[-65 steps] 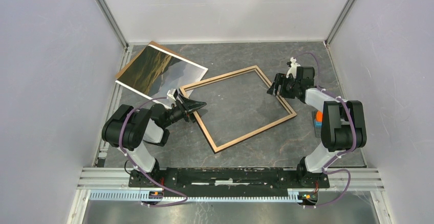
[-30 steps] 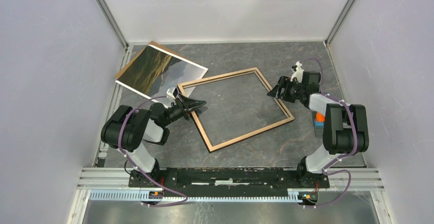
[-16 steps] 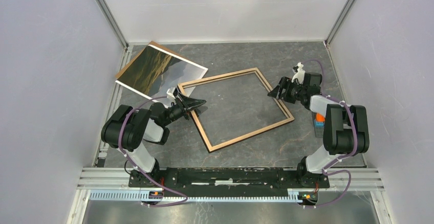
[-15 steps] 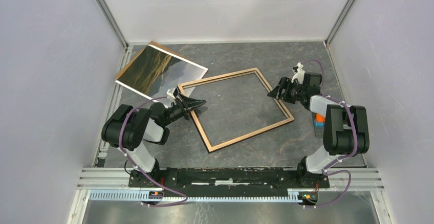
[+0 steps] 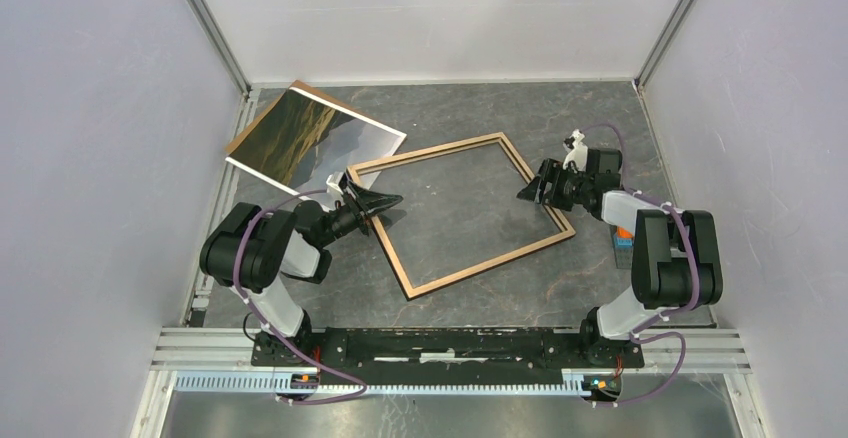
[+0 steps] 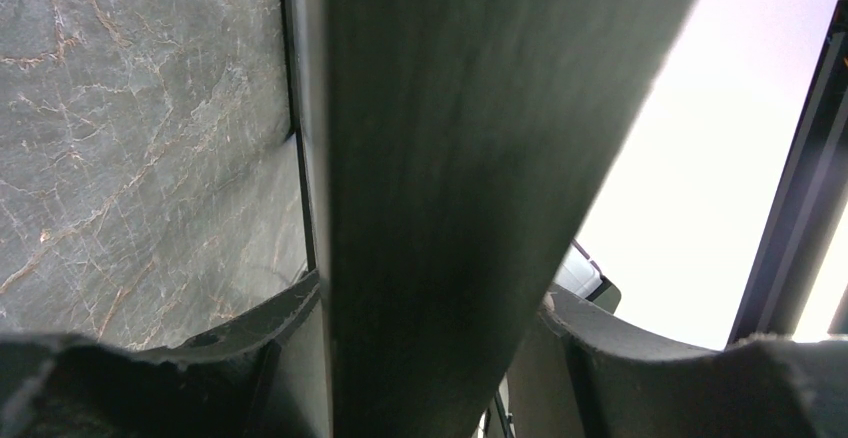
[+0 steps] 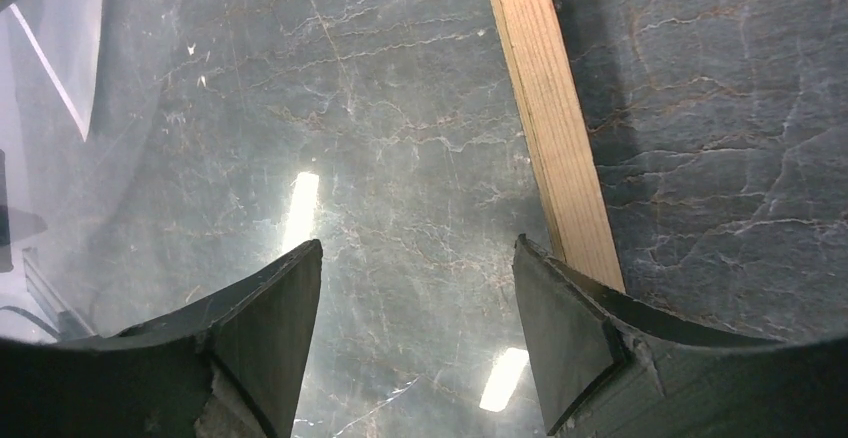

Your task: Put the photo into the frame

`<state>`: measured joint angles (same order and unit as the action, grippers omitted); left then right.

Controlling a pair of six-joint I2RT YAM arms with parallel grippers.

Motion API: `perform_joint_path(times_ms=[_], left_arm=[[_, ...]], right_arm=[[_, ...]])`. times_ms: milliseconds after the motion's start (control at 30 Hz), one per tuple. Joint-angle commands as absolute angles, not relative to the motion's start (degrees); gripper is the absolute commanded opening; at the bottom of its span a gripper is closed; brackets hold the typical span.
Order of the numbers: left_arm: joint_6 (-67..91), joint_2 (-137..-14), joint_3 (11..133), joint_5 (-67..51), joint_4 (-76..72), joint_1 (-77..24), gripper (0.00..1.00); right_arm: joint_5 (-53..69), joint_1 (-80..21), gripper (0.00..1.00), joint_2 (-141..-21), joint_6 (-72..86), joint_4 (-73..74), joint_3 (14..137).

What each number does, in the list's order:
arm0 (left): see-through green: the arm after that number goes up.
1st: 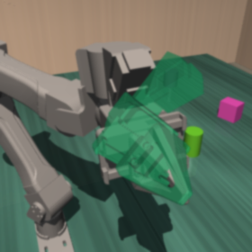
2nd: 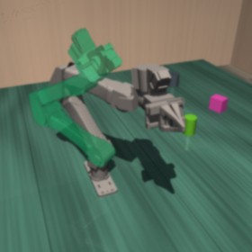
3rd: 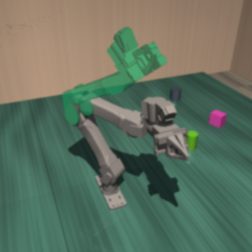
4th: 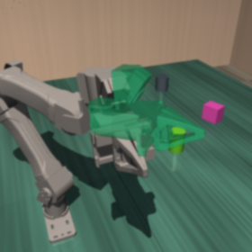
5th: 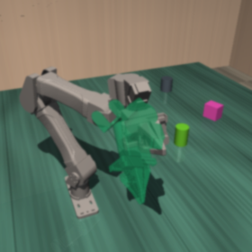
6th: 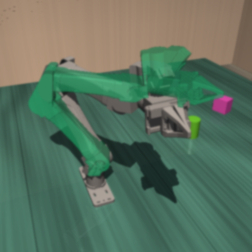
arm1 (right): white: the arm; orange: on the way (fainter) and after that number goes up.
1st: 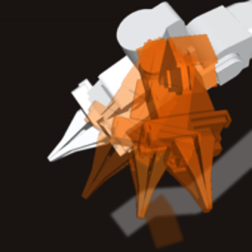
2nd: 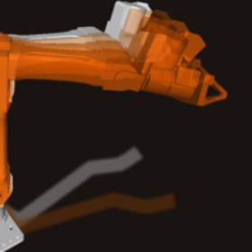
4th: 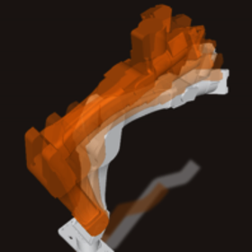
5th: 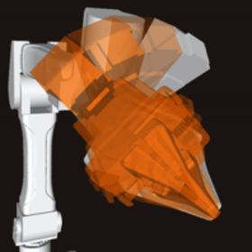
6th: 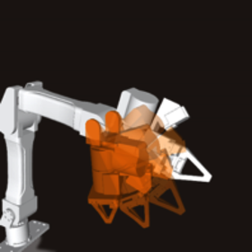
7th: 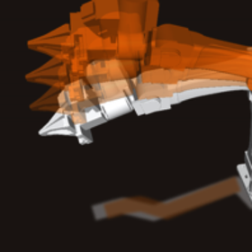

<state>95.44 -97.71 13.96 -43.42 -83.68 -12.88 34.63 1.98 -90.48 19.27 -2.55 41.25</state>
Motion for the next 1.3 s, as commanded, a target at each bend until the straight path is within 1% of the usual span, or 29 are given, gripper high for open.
perform_joint_path(times_ms=[0, 67, 167, 233, 300, 333, 433, 500, 567, 633, 667, 733, 800, 867, 933, 1100, 1233, 1267], left_arm=[[96.94, -97.79, 14.77, -43.01, -89.12, -13.04, 0.62], [96.70, -97.83, 14.38, -43.05, -89.12, -13.10, 0.66], [96.10, -98.36, 13.25, -42.95, -89.12, -13.01, 0.78], [95.72, -99.76, 12.82, -43.27, -89.12, -13.08, 0.81], [95.97, -101.54, 11.94, -42.66, -89.12, -13.10, 0.92], [95.89, -102.49, 11.70, -42.67, -88.99, -13.10, 0.99], [95.15, -104.33, 11.00, -42.48, -87.43, -13.25, 1.00], [93.06, -103.70, 11.07, -42.56, -82.12, -13.42, 1.00], [88.64, -100.25, 11.84, -41.75, -70.76, -13.94, 1.00], [82.23, -92.96, 13.32, -39.75, -55.73, -14.32, 1.00], [78.02, -89.63, 14.98, -38.38, -45.02, -14.41, 1.00], [69.87, -82.02, 19.45, -33.22, -23.39, -14.50, 1.00], [64.69, -76.81, 23.82, -27.81, -6.66, -14.57, 1.00], [62.36, -74.28, 29.49, -22.56, 6.74, -15.55, 1.00], [61.18, -74.27, 36.08, -15.36, 20.15, -18.56, 1.00], [64.07, -78.86, 45.76, -6.65, 32.88, -25.54, 1.00], [65.32, -85.59, 55.46, 1.63, 43.98, -32.09, 1.00], [65.31, -86.84, 56.89, 1.76, 44.85, -32.96, 1.00]], right_arm=[[32.64, 1.59, 0.76, -89.74, 17.65, 2.26, 41.47], [30.86, 1.61, 0.76, -89.40, 16.36, 3.94, 43.04], [28.08, 1.58, 0.77, -87.35, 15.07, 6.58, 46.15], [26.01, 1.58, 0.78, -85.98, 14.34, 8.48, 48.25], [24.80, 1.63, 0.78, -84.98, 13.63, 10.55, 50.15], [24.69, 1.56, 0.78, -84.26, 13.31, 11.03, 50.57], [24.48, 1.42, 0.79, -82.41, 12.76, 11.98, 50.33], [24.09, 1.43, 0.79, -81.54, 12.36, 12.34, 49.73], [23.82, 1.41, 0.79, -80.89, 12.21, 12.44, 48.99], [23.98, 1.32, 0.79, -80.56, 12.05, 12.48, 48.25], [24.07, 1.28, 0.79, -80.33, 12.05, 12.47, 47.93], [24.22, 1.14, 0.79, -79.88, 12.05, 12.42, 47.17], [24.38, 0.89, 0.79, -79.25, 12.06, 12.30, 46.36], [24.44, 0.56, 0.79, -78.47, 12.07, 12.28, 45.69], [24.45, 0.34, 0.79, -77.72, 11.90, 12.39, 45.08], [24.11, 0.35, 0.79, -75.78, 11.82, 12.72, 43.56], [24.10, 0.32, 0.79, -74.26, 11.56, 13.22, 42.98], [24.17, 0.33, 0.79, -73.81, 11.56, 13.38, 42.85]])
